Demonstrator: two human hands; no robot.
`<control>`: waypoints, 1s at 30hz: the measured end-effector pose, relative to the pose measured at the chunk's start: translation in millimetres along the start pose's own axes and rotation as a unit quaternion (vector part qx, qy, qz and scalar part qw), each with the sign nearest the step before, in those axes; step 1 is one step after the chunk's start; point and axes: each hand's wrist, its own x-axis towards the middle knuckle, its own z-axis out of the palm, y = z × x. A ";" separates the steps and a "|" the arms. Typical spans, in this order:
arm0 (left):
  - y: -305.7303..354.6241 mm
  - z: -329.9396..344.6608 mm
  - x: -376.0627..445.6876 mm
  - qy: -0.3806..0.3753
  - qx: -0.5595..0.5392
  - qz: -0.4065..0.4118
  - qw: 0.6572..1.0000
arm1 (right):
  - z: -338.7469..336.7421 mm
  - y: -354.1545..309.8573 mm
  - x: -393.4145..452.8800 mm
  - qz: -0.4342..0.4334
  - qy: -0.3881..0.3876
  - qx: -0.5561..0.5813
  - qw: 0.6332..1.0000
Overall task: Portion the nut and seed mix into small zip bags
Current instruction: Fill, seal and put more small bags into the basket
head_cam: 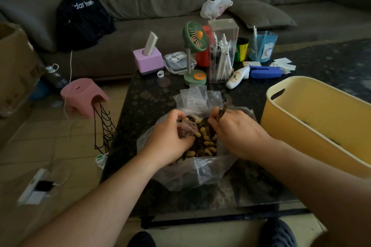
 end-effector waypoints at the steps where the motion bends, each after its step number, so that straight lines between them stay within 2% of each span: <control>1: -0.7 -0.9 0.1 -0.002 -0.001 -0.002 1.000 | 0.0 -2.2 0.8 0.022 -0.006 0.030 0.999; 4: -0.6 -2.8 0.0 -0.016 -0.012 -0.013 1.000 | -2.2 0.4 4.1 0.140 0.004 0.181 0.974; 7: 0.6 -3.3 -1.0 -0.022 -0.021 -0.019 0.999 | -5.5 7.6 6.5 0.271 0.011 0.321 0.907; 9: 0.1 -2.6 -1.0 -0.024 -0.028 -0.021 0.999 | -5.1 8.8 6.2 0.317 0.003 0.393 0.863; 10: -0.7 -2.1 -0.6 -0.025 -0.034 -0.022 0.999 | -5.4 7.5 5.1 0.321 -0.002 0.412 0.853; 11: -1.2 -1.7 -0.3 -0.025 -0.042 -0.025 0.999 | -5.2 5.8 2.9 0.308 -0.008 0.406 0.860; 12: -1.6 -1.3 0.1 -0.025 -0.051 -0.029 0.998 | -5.5 4.2 -0.8 0.268 -0.017 0.361 0.893; 14: -1.5 -0.4 0.5 -0.025 -0.073 -0.037 0.996 | -5.6 0.1 -8.0 0.138 -0.031 0.191 0.971; 16: -0.9 0.6 0.5 -0.024 -0.089 -0.045 0.995 | -3.3 -8.1 -11.6 0.058 -0.027 0.121 0.991; 17: -0.5 1.2 0.4 -0.021 -0.094 -0.049 0.994 | -1.8 -8.6 -11.3 0.060 -0.018 0.136 0.989; 19: 0.3 2.7 -0.1 -0.015 -0.114 -0.055 0.992 | 1.5 -4.6 -7.3 0.123 -0.002 0.211 0.970; 22: 0.5 3.4 -1.3 -0.005 -0.165 -0.063 0.984 | 3.0 3.0 0.4 0.286 0.016 0.365 0.886; 24: 1.6 1.7 -1.4 0.001 -0.184 -0.064 0.981 | 3.2 8.2 2.5 0.327 0.027 0.413 0.850; 27: 5.3 -4.1 -2.4 -0.011 -0.188 -0.050 0.981 | -3.4 10.2 0.9 0.321 0.033 0.415 0.850; 30: 7.0 -8.6 -3.8 -0.018 -0.179 -0.036 0.983 | -16.5 8.5 -3.0 0.283 0.037 0.352 0.892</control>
